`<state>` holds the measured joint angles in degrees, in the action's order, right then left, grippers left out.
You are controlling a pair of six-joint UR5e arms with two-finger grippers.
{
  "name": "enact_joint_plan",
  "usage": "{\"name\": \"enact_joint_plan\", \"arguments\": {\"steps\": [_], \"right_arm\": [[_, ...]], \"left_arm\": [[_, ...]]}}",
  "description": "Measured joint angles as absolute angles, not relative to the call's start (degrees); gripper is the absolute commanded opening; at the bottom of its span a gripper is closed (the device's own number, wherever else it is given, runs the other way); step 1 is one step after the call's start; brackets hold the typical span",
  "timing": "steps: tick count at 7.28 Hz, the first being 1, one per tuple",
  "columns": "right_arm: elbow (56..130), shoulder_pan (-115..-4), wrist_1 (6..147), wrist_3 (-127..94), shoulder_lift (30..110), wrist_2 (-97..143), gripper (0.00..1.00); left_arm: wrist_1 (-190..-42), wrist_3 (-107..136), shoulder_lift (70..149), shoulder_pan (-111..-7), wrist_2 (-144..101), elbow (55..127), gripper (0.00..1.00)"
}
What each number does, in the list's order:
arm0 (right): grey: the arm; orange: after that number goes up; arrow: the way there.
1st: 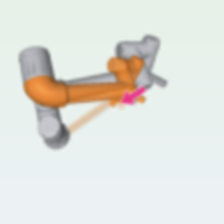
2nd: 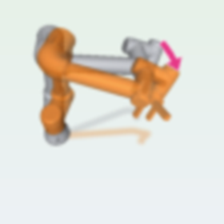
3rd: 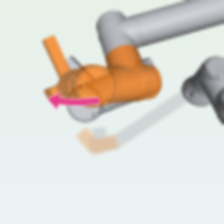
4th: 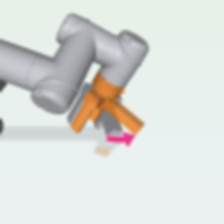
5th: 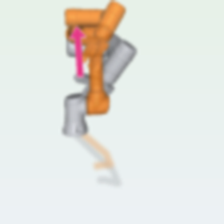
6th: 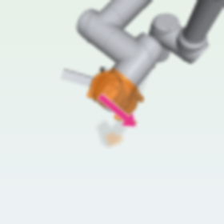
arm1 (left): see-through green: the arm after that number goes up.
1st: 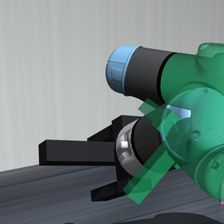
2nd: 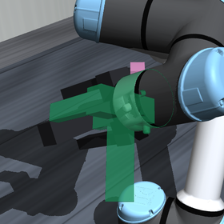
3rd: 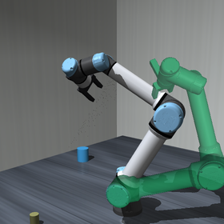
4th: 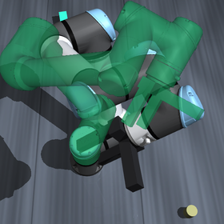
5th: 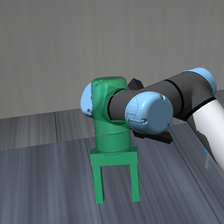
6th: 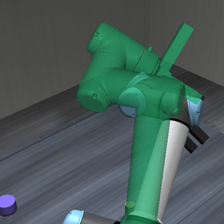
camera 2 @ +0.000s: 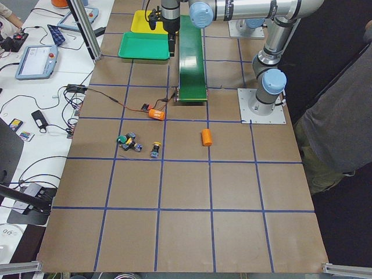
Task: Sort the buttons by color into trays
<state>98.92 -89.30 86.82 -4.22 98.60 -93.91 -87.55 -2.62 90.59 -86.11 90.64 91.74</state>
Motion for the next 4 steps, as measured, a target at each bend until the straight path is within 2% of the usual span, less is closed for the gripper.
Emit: {"name": "enact_joint_plan", "arguments": {"steps": [4], "right_arm": [[98.96, -89.29, 86.78, -4.2, 98.64, -93.96, 1.0]], "left_arm": [[-92.81, -2.7, 92.12, -86.86, 90.72, 85.93, 1.0]]}}
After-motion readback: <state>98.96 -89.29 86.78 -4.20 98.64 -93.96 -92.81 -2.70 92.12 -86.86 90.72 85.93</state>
